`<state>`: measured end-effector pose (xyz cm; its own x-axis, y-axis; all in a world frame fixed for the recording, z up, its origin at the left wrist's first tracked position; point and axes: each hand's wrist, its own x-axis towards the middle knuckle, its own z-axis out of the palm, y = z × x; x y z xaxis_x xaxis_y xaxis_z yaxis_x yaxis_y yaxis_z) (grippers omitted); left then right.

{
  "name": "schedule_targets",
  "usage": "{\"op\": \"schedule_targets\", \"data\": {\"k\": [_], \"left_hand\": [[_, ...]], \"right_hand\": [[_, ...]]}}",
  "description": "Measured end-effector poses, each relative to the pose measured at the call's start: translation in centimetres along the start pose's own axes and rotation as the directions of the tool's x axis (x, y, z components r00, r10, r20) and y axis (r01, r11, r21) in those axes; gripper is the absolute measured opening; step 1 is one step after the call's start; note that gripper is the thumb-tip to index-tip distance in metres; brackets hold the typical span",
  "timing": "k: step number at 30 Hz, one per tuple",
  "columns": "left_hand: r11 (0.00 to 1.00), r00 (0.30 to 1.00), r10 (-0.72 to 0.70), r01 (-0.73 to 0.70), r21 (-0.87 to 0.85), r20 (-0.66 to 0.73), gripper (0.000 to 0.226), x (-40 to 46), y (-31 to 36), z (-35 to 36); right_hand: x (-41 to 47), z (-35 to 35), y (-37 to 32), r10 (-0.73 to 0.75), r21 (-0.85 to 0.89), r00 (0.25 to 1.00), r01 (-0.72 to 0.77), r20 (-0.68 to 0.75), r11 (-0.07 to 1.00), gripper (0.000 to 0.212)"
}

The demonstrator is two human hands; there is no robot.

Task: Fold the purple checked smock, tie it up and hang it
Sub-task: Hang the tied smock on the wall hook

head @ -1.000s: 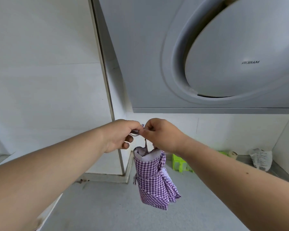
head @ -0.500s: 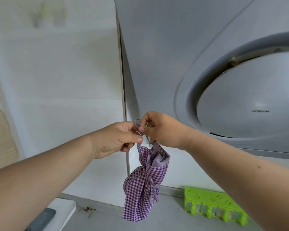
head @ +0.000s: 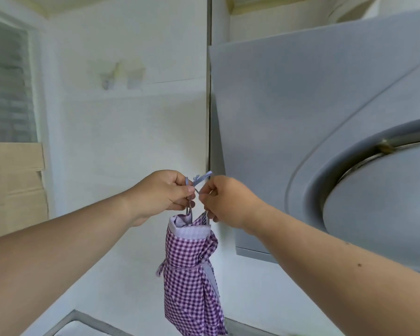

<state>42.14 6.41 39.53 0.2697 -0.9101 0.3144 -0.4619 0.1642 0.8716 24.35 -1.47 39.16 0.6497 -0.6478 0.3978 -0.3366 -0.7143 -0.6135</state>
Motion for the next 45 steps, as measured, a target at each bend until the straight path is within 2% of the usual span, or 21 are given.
{"op": "schedule_targets", "data": {"k": [3,6,10,16,20,22,25,30,32,36,40,43,45], "left_hand": [[0.999,0.999,0.031,-0.030,0.036,-0.038,0.011,1.5,0.6,-3.1],[0.995,0.995,0.070,-0.065,0.074,-0.068,0.009,3.3,1.0,-6.9],[0.988,0.987,0.115,-0.103,0.111,-0.110,0.008,5.8,1.3,-11.6],[0.973,0.948,0.212,-0.183,0.141,-0.236,0.006,10.1,1.6,-18.4],[0.960,0.896,0.278,-0.244,0.141,-0.345,0.002,13.4,1.9,-22.0],[0.951,0.862,0.309,-0.283,0.123,-0.401,0.001,14.9,2.0,-23.5],[0.933,0.809,0.361,-0.309,0.187,-0.464,0.001,17.2,2.0,-25.6],[0.894,0.714,0.447,-0.367,0.256,-0.538,0.010,21.3,1.8,-29.0],[0.883,0.672,0.468,-0.385,0.269,-0.574,0.004,22.9,1.8,-30.6],[0.861,0.604,0.504,-0.410,0.302,-0.618,0.009,25.2,1.8,-33.1],[0.866,0.608,0.495,-0.403,0.296,-0.621,0.012,26.7,1.2,-35.2],[0.881,0.632,0.466,-0.397,0.258,-0.620,0.008,27.2,0.8,-35.9],[0.894,0.657,0.441,-0.381,0.236,-0.612,0.003,27.5,0.5,-36.0]], "right_hand": [[2.9,1.0,-1.7,-0.016,-0.051,0.997,0.012,-0.075,0.999,0.027],[6.7,2.3,-3.9,-0.027,-0.047,0.986,0.020,-0.164,0.999,0.026],[11.3,3.7,-6.9,-0.051,-0.088,0.975,0.032,-0.214,0.996,0.024],[18.9,4.5,-12.0,-0.213,-0.269,0.929,0.131,-0.303,0.954,0.019],[23.8,4.6,-14.5,-0.317,-0.377,0.899,0.194,-0.301,0.906,0.008],[26.3,4.9,-15.6,-0.346,-0.415,0.891,0.207,-0.293,0.886,0.011],[29.7,5.0,-17.3,-0.377,-0.455,0.875,0.215,-0.303,0.864,0.018],[35.3,4.7,-20.6,-0.356,-0.570,0.907,0.175,-0.223,0.803,0.028],[37.3,4.9,-21.6,-0.389,-0.611,0.892,0.177,-0.231,0.771,0.026],[39.8,5.3,-22.9,-0.510,-0.708,0.821,0.200,-0.256,0.677,0.024],[41.5,6.2,-23.6,-0.568,-0.763,0.783,0.201,-0.251,0.614,0.023],[41.7,6.4,-24.0,-0.571,-0.798,0.787,0.180,-0.234,0.576,0.024],[41.6,6.6,-24.1,-0.570,-0.816,0.793,0.175,-0.215,0.552,0.018]]}}
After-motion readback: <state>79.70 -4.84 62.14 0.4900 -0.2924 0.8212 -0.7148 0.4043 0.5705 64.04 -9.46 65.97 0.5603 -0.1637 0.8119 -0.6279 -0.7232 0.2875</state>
